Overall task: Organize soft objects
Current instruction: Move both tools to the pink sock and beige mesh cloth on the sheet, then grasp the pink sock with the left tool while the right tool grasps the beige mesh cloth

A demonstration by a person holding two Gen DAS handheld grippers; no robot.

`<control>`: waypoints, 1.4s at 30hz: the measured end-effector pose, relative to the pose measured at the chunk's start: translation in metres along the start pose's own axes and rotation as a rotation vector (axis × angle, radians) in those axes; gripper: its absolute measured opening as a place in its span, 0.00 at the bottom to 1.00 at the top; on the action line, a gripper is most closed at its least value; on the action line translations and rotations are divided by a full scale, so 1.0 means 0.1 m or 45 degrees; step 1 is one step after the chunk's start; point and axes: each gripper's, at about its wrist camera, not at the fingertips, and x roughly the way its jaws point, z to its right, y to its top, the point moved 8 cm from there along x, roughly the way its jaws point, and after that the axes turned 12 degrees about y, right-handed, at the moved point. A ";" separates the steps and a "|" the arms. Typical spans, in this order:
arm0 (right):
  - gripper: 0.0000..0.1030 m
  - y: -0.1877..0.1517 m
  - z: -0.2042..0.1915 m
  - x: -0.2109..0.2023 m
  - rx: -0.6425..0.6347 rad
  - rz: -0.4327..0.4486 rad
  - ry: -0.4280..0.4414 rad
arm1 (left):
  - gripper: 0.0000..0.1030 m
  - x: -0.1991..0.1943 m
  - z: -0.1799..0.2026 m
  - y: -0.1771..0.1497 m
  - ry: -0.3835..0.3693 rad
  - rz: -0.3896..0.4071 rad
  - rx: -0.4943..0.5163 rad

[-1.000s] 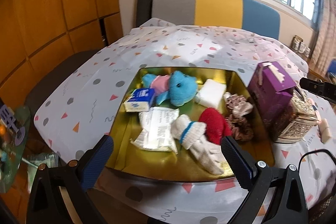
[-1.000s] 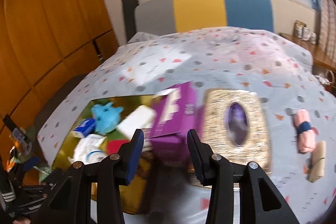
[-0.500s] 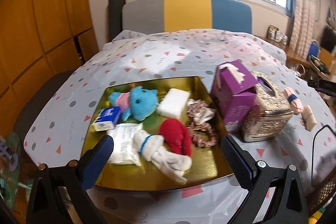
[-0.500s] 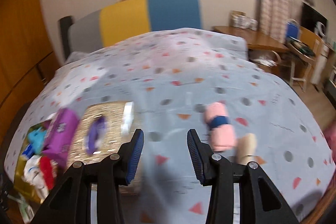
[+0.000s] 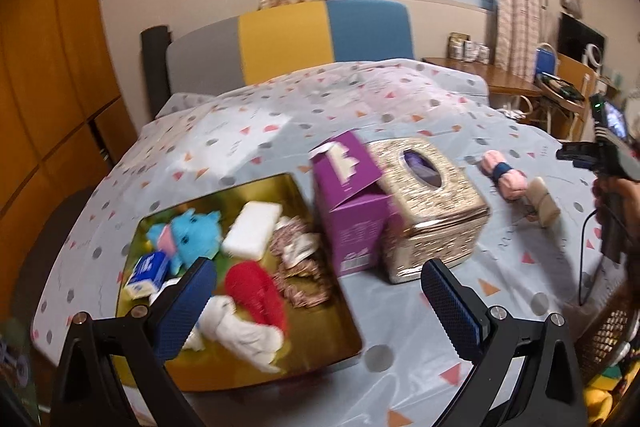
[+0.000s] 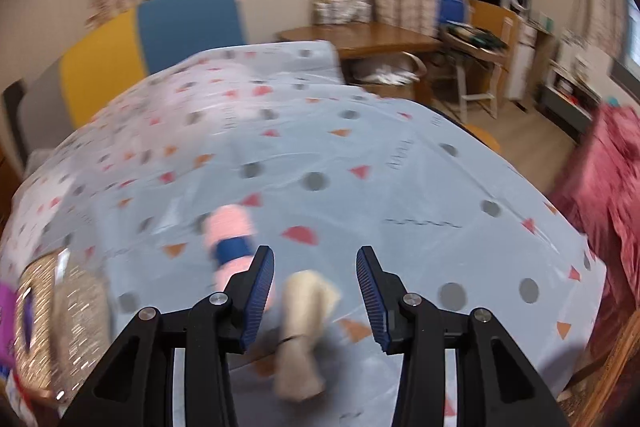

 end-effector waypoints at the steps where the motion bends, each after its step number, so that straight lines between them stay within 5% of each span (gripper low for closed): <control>1: 0.42 -0.01 0.11 0.03 0.040 0.000 -0.020 | 1.00 -0.01 0.06 0.03 -0.011 0.008 0.016; 8: 0.42 -0.16 0.59 0.09 0.374 -0.057 0.001 | 1.00 -0.09 0.51 0.24 -0.098 0.052 0.109; 21: 0.42 -0.24 0.64 0.14 0.500 -0.100 0.064 | 1.00 -0.05 1.29 0.50 -0.269 0.056 0.253; 29: 0.42 -0.31 0.82 0.13 0.664 -0.097 0.095 | 1.00 0.09 1.94 0.71 -0.490 -0.064 0.257; 42: 0.42 -0.32 0.79 0.13 0.751 -0.099 0.222 | 0.91 0.95 3.02 0.84 -0.547 -0.382 0.242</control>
